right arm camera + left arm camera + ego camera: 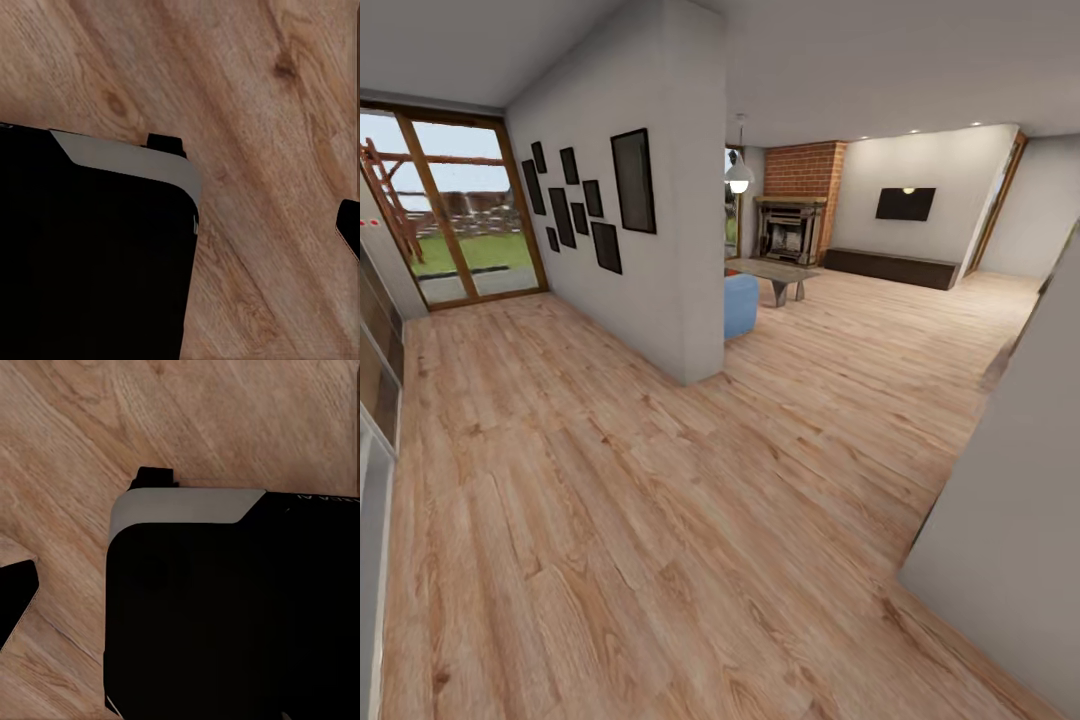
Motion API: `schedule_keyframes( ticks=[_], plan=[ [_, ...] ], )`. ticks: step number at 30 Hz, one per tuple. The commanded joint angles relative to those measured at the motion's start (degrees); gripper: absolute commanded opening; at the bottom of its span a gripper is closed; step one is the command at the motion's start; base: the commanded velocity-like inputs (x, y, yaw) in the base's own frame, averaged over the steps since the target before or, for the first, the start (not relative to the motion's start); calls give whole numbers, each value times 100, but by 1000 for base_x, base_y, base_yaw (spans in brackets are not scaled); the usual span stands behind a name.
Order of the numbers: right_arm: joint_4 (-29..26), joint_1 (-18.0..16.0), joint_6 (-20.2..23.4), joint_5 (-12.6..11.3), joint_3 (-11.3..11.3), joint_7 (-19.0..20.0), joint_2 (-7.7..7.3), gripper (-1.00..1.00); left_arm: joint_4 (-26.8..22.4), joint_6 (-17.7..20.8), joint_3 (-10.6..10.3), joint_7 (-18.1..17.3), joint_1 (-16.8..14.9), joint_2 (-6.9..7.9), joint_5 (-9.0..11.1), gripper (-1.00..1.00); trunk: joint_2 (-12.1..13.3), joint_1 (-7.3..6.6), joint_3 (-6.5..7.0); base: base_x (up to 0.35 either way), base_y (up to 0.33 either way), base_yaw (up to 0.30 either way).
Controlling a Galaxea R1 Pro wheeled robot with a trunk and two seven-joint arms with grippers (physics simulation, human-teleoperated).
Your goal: Move the two storage containers from the living room to the garage. In the garage, place one container on the floor and stack the other container on top of it (either order is fine).
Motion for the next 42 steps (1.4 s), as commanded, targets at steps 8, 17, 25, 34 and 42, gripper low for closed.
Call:
schedule_keyframes(
  ticks=[8, 17, 25, 34, 42],
  plan=[
    [9, -4, -15, -31, 48, -11, -1, 100, -2, 18, -2, 16, -3, -1, 41, 100, -3, 3, -6, 321, 0, 0],
    [9, -4, -14, -23, 48, -11, -4, 100, -2, 18, -2, 17, -3, -1, 41, 100, -3, 3, -6, 321, 0, 0],
    [9, -4, -19, -23, 48, -11, 0, 100, -2, 18, -2, 15, -3, -1, 41, 100, -3, 3, -6, 321, 0, 0],
    [9, -4, -14, -17, 54, -11, 3, 100, -2, 18, -2, 15, -3, -1, 41, 100, -3, 3, -6, 321, 0, 0],
    [9, -4, -11, -14, 57, -11, -2, 100, -2, 18, -2, 15, -3, -1, 41, 100, -3, 3, -6, 321, 0, 0]
  ],
)
